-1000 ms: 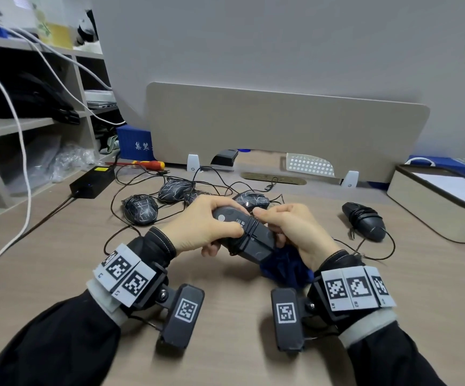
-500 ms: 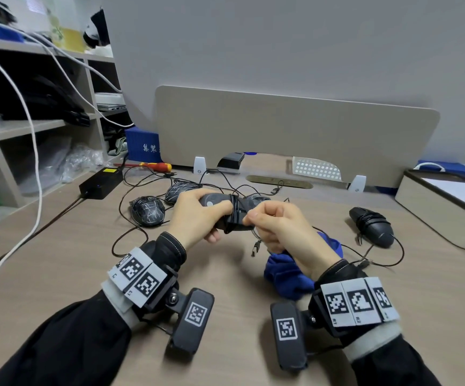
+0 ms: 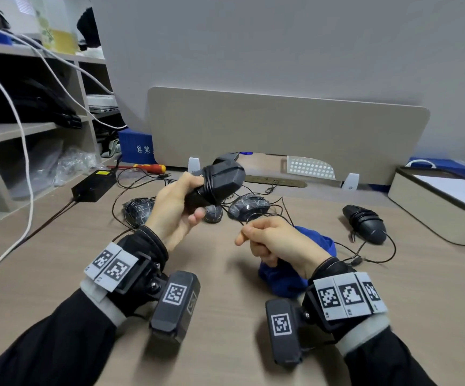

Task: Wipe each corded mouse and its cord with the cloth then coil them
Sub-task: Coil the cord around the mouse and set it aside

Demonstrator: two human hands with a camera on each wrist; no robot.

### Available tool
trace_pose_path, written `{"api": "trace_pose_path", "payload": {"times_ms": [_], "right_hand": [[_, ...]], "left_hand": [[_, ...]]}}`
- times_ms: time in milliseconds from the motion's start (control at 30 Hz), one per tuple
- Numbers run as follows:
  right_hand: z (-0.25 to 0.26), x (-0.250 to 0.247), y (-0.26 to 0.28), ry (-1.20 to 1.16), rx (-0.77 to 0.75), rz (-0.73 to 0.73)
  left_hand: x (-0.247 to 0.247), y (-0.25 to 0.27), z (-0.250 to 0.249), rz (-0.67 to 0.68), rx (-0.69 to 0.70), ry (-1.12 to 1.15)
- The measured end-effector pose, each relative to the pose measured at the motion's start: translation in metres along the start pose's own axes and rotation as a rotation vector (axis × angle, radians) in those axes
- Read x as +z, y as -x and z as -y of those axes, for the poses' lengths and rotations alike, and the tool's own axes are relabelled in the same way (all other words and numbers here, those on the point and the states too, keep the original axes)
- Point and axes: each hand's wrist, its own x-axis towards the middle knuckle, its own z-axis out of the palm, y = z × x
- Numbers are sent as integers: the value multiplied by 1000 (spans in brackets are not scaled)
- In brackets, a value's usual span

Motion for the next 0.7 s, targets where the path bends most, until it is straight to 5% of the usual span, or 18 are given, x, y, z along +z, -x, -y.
{"api": "trace_pose_path", "payload": {"times_ms": [100,200,467,700], "right_hand": [[0,-6,1,12,15,-123],[-3,-13,-2,-5,8,-263],[4,-18,0,-77,-244,-433],[6,-4,-1,-3,-388,-243]], "left_hand": [[4,8,5,310,23,-201],[9,18,7,438,26,-471],[11,13,12,235,29,-685],[10,5,16,11,69,-602]]}}
